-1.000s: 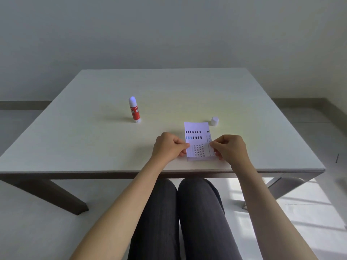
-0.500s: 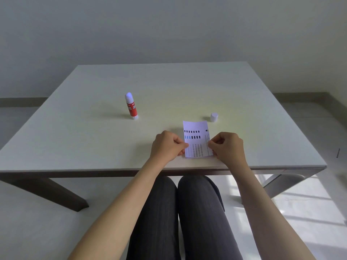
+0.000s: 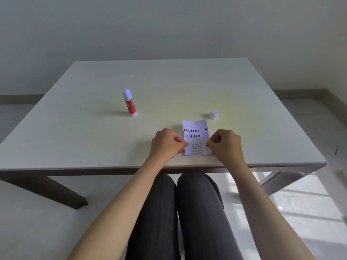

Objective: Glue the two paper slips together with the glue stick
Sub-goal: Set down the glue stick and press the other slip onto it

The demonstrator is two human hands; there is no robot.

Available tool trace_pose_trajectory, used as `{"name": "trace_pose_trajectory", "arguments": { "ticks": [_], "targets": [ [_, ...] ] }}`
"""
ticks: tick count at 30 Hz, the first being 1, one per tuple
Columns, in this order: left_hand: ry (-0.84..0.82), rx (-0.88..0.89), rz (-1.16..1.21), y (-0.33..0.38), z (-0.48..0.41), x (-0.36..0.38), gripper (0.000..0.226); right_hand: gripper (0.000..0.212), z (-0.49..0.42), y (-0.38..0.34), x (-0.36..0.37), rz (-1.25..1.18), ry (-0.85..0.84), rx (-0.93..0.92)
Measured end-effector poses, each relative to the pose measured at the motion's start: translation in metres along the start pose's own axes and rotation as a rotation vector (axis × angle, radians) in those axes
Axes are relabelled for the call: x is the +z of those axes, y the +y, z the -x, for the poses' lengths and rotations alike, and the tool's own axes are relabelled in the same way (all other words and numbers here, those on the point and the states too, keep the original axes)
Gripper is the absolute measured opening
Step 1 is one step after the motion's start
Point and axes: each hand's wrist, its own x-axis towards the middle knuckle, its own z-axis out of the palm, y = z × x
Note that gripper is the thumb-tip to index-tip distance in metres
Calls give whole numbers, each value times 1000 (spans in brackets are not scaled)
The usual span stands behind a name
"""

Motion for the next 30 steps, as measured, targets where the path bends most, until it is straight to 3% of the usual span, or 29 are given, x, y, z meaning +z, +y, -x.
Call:
{"name": "trace_pose_trajectory", "arguments": {
  "ticks": [7,11,14,18,25,30],
  "targets": [
    [52,41,-109,1,-1,5,12,4,2,-2,7,128,21,-37],
    [82,124,-195,-5,-5,7,38,34,4,-4,6,158,37,-92],
    [-30,255,-349,-7,-12,6,53,36,3,-5,7,250,-14,-104],
    [-263,359,-562,-10,-27,-8,56,30,5,-5,12,412,-62,-142],
    [-286,343,-576,-30,-38,-33,75,31,-4,-9,28,652,-60,-330],
    [-275,249,-419,-55,-40,-53,72,35,2,-19,58,581,-120,-385]
  ]
}}
